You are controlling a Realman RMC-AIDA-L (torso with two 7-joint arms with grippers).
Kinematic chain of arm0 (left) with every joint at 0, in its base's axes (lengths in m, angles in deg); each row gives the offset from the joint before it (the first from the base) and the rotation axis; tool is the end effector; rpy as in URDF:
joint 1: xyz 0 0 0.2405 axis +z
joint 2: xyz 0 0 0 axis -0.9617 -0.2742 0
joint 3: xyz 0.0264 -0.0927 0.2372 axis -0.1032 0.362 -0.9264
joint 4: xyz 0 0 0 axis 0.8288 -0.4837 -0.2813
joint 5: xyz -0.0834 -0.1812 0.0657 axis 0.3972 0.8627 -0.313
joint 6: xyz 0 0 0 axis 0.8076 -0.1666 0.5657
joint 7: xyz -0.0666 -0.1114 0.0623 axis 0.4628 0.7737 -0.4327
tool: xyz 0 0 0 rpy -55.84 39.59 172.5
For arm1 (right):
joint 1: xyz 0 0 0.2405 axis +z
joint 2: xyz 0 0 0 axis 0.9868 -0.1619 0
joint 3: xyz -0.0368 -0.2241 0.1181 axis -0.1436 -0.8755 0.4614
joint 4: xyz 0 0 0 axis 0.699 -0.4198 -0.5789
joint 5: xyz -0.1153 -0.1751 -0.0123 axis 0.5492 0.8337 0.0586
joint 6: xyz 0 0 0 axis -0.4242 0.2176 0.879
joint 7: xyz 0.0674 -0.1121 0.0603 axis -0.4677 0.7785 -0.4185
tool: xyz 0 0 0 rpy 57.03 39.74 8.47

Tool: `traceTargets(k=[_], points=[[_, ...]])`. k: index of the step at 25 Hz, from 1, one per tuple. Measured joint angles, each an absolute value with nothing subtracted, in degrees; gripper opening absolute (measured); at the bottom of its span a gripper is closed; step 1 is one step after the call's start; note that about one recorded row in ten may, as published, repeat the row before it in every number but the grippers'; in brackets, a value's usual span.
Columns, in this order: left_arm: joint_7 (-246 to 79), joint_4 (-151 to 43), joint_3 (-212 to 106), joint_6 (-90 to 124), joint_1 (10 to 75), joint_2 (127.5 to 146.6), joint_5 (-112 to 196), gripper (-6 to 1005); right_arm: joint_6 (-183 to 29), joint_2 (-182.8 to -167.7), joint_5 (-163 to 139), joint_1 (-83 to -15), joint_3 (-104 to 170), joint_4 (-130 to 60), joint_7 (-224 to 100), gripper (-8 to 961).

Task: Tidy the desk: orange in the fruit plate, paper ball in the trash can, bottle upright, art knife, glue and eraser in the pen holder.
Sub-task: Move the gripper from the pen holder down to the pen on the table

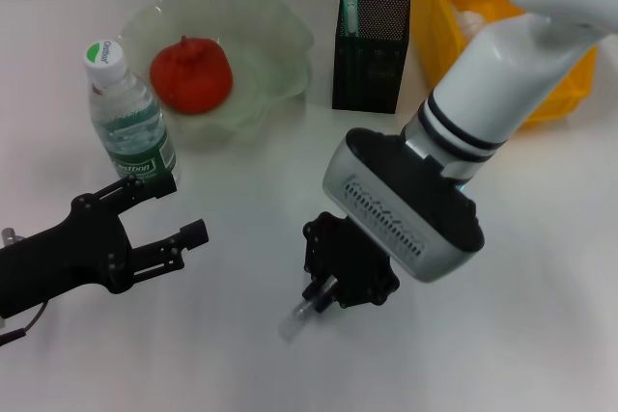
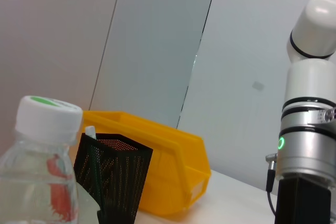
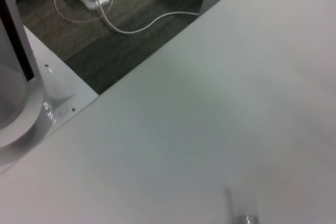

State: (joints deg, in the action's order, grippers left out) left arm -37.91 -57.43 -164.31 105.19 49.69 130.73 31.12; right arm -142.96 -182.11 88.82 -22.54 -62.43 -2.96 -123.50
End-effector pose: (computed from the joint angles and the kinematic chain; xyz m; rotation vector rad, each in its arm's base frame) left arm -0.3250 0.2460 -0.0044 -2.5209 -0.6207 -1.0064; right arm 0.1325 0.3377 -0.1281 2.6302 1.0122 0.3219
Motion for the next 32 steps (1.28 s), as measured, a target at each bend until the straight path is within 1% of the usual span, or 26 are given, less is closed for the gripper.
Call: traceTargets(k=[5, 12, 13, 17, 20, 27, 30, 32], points=[[-37.94, -57.44, -163.78, 105.24, 49.86, 130.74, 31.12, 844, -145.82, -181.82, 91.27, -23.77, -55.34, -1.60, -123.52, 92], [-37.92, -57.42, -163.73, 105.26, 49.85, 130.68, 31.12, 844, -149.33, -181.57, 95.13, -28.36, -42.18, 3.08, -123.54, 82], [-37.92, -57.40, -163.70, 105.34, 49.84, 130.67, 31.12, 844, -149.62, -181.45, 95.07, -30.27, -37.62, 4.24, -123.42, 72], [-38.12, -57.36, -163.70, 105.41, 49.83, 130.73, 31.12, 844, -149.64, -181.46, 94.67, -32.54, -32.32, 4.97, -123.10, 29], [-38.31, -57.34, -163.71, 105.42, 49.83, 130.75, 31.12, 844, -149.78, -181.74, 93.59, -33.69, -29.92, 5.04, -123.58, -2], [-38.48, -57.35, -163.81, 105.42, 49.83, 130.69, 30.81, 844, -150.86, -181.89, 93.27, -31.72, -32.56, 4.11, -126.58, 87], [-38.49, -57.36, -163.92, 105.46, 49.83, 130.68, 30.66, 844, -146.96, -182.12, 92.91, -31.09, -39.00, 2.89, -126.99, 125], [-38.51, -57.35, -164.03, 105.47, 49.83, 130.69, 30.59, 844, -145.64, -182.15, 92.56, -30.85, -40.45, 2.44, -127.14, 195]])
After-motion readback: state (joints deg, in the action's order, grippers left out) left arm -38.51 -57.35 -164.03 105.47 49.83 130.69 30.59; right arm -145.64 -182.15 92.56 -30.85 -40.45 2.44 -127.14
